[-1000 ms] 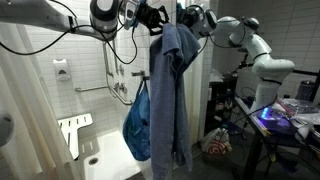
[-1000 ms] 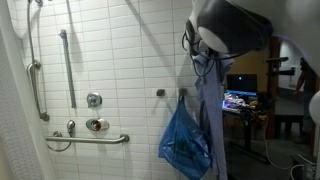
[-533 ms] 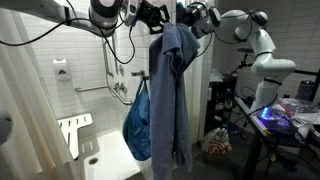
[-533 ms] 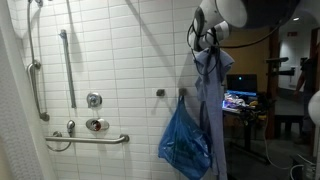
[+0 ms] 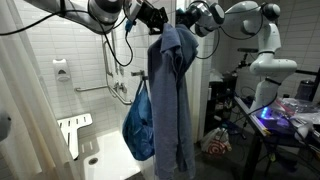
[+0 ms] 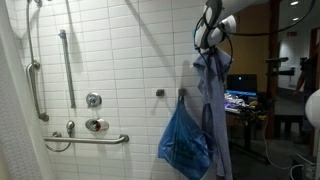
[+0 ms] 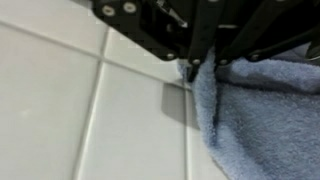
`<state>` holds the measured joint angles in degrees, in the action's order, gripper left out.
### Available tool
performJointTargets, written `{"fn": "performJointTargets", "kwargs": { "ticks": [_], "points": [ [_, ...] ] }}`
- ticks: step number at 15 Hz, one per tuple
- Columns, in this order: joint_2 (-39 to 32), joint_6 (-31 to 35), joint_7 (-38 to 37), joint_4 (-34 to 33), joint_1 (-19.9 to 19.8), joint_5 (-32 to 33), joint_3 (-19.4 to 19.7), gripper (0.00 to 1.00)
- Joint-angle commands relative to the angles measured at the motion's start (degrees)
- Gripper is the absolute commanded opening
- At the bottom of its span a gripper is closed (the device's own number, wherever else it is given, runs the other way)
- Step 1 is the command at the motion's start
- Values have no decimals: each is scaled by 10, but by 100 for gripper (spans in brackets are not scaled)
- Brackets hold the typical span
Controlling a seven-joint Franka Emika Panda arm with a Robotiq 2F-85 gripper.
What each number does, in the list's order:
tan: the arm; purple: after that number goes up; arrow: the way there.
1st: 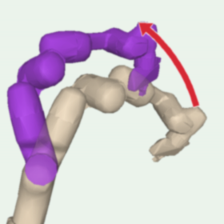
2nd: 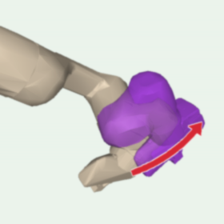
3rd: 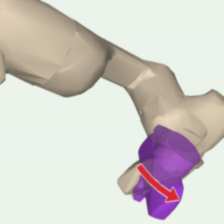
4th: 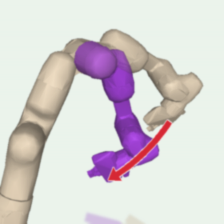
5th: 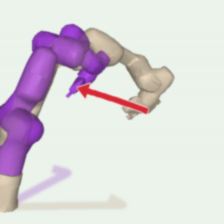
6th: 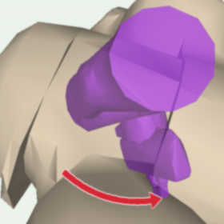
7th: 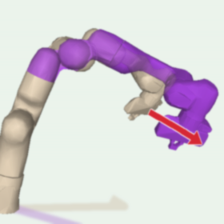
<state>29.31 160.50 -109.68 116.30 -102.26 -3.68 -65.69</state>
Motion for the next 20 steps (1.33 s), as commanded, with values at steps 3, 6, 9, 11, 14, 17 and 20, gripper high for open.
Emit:
{"fn": "performJointTargets", "kwargs": {
  "ticks": [3, 6, 9, 11, 14, 17, 20],
  "points": [
    [-90, -50, 117, -20, 77, 72, 47, 1],
    [-102, -74, 132, -20, 107, 104, 75, 1],
    [-107, -103, 124, -21, 132, 142, 100, 1],
    [-115, -123, 127, -20, 158, 165, 124, 1],
    [-131, -141, 133, -8, 209, 196, 172, 1],
    [-151, -152, 127, 6, 271, 226, 235, 1],
    [-164, -151, 117, 24, 348, 252, 318, 1]
  ]
}}
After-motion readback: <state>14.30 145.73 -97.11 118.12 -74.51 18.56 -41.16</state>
